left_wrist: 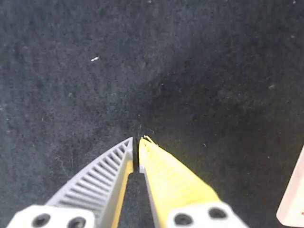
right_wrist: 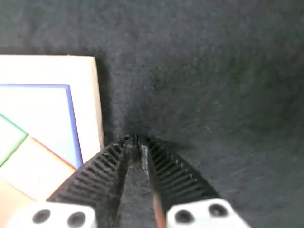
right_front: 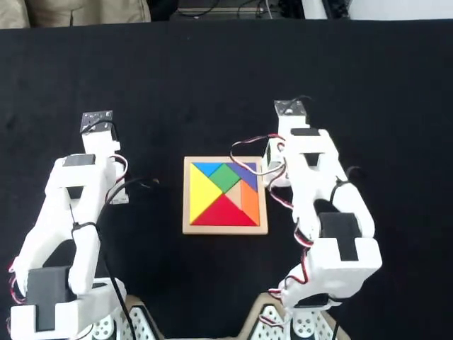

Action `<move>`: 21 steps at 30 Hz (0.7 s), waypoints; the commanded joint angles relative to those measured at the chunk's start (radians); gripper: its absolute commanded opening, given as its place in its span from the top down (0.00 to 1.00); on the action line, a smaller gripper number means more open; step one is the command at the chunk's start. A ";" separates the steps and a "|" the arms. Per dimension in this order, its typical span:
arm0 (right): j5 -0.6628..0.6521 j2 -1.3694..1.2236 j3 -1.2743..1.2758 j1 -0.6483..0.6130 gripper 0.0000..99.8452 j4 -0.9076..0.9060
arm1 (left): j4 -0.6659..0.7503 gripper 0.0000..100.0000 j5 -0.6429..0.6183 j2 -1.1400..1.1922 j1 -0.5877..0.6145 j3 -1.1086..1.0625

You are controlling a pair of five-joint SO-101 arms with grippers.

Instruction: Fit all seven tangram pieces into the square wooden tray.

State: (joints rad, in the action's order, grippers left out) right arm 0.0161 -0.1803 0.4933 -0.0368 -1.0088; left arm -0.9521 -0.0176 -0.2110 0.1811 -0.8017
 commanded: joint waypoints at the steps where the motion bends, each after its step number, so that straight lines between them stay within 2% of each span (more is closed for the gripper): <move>1: 0.060 -0.005 -0.050 -0.052 0.99 0.009 | 0.012 0.97 -0.005 -0.031 0.012 -0.002; 13: 0.152 -0.002 -0.062 -0.170 0.99 0.015 | 0.012 0.97 -0.008 -0.031 0.012 -0.016; 21: 0.178 -0.008 -0.107 -0.181 0.99 0.009 | 0.014 0.97 -0.008 -0.031 0.012 -0.012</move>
State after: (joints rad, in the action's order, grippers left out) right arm 0.1818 -0.1910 0.4442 -0.1841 -1.0073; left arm -0.9521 -0.0192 -0.2125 0.1811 -0.8247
